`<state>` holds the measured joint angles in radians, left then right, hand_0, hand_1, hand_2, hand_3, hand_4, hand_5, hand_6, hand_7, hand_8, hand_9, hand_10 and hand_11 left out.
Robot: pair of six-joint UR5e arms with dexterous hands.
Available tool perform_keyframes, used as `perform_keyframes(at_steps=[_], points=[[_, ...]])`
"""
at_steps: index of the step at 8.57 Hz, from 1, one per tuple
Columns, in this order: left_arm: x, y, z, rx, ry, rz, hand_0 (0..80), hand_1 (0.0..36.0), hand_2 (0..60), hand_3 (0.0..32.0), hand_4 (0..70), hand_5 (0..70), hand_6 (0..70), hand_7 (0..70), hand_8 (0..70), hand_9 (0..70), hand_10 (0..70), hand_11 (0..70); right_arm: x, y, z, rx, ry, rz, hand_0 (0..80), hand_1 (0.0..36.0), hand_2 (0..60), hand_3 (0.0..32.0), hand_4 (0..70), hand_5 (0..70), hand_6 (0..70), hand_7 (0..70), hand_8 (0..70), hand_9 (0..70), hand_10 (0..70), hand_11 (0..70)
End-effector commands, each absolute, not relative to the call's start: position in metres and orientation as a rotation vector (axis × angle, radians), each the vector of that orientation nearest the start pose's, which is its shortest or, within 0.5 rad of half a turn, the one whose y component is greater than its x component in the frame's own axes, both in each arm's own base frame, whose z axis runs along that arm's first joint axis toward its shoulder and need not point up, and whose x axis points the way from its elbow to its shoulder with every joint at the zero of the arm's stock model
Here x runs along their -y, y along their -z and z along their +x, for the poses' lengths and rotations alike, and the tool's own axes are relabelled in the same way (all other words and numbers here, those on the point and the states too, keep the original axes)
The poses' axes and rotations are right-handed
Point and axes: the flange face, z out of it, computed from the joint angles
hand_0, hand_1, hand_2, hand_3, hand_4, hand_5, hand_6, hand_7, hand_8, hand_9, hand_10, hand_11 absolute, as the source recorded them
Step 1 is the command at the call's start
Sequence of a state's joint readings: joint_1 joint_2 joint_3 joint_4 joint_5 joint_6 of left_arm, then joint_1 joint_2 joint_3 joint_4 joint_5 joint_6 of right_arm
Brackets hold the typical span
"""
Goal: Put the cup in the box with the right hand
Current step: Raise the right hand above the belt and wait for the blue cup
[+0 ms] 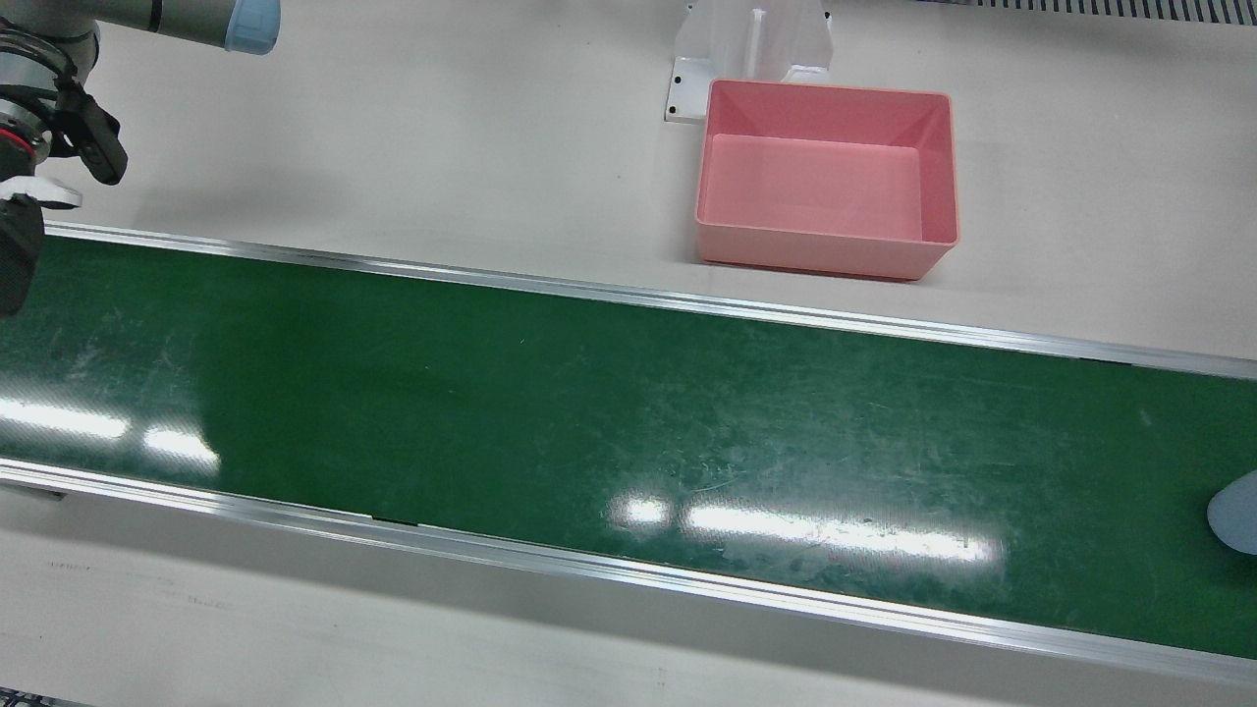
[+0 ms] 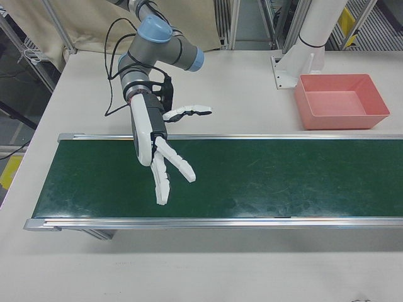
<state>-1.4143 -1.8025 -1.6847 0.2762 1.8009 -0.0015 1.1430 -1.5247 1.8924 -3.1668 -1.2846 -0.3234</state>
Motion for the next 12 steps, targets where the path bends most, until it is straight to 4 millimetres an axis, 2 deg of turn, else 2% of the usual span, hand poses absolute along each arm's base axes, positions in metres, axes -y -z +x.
perform_keyframes(at_steps=[1, 5, 8, 10, 12], points=[[0.581, -0.533, -0.020, -2.083, 1.933, -0.392, 0.0, 0.0, 0.0, 0.0, 0.0, 0.0, 0.0, 0.0, 0.0, 0.0, 0.0, 0.0, 0.527, -0.506, -0.056, -2.723, 1.922, -0.133, 38.7, 12.1, 16.9, 0.0, 0.0, 1.9, 0.8, 1.5, 0.0, 0.0, 0.0, 0.0], [0.580, -0.539, -0.020, -2.074, 1.943, -0.392, 0.0, 0.0, 0.0, 0.0, 0.0, 0.0, 0.0, 0.0, 0.0, 0.0, 0.0, 0.0, 0.525, -0.512, -0.061, -2.728, 1.944, -0.137, 39.1, 12.5, 17.4, 0.0, 0.0, 1.9, 0.4, 0.0, 0.0, 0.0, 0.0, 0.0], [0.580, -0.539, -0.020, -2.074, 1.943, -0.392, 0.0, 0.0, 0.0, 0.0, 0.0, 0.0, 0.0, 0.0, 0.0, 0.0, 0.0, 0.0, 0.520, -0.492, -0.059, -2.752, 1.885, -0.124, 39.0, 12.2, 17.2, 0.0, 0.0, 1.8, 0.5, 0.3, 0.0, 0.0, 0.0, 0.0], [0.580, -0.539, -0.020, -2.074, 1.943, -0.392, 0.0, 0.0, 0.0, 0.0, 0.0, 0.0, 0.0, 0.0, 0.0, 0.0, 0.0, 0.0, 0.506, -0.513, -0.052, -2.724, 1.944, -0.127, 39.2, 12.0, 16.8, 0.0, 0.0, 1.7, 0.5, 0.5, 0.0, 0.0, 0.0, 0.0], [0.580, -0.539, -0.020, -2.074, 1.943, -0.392, 0.0, 0.0, 0.0, 0.0, 0.0, 0.0, 0.0, 0.0, 0.0, 0.0, 0.0, 0.0, 0.505, -0.514, -0.050, -2.720, 1.946, -0.129, 39.2, 12.0, 16.0, 0.0, 0.0, 1.8, 0.3, 0.0, 0.0, 0.0, 0.0, 0.0]])
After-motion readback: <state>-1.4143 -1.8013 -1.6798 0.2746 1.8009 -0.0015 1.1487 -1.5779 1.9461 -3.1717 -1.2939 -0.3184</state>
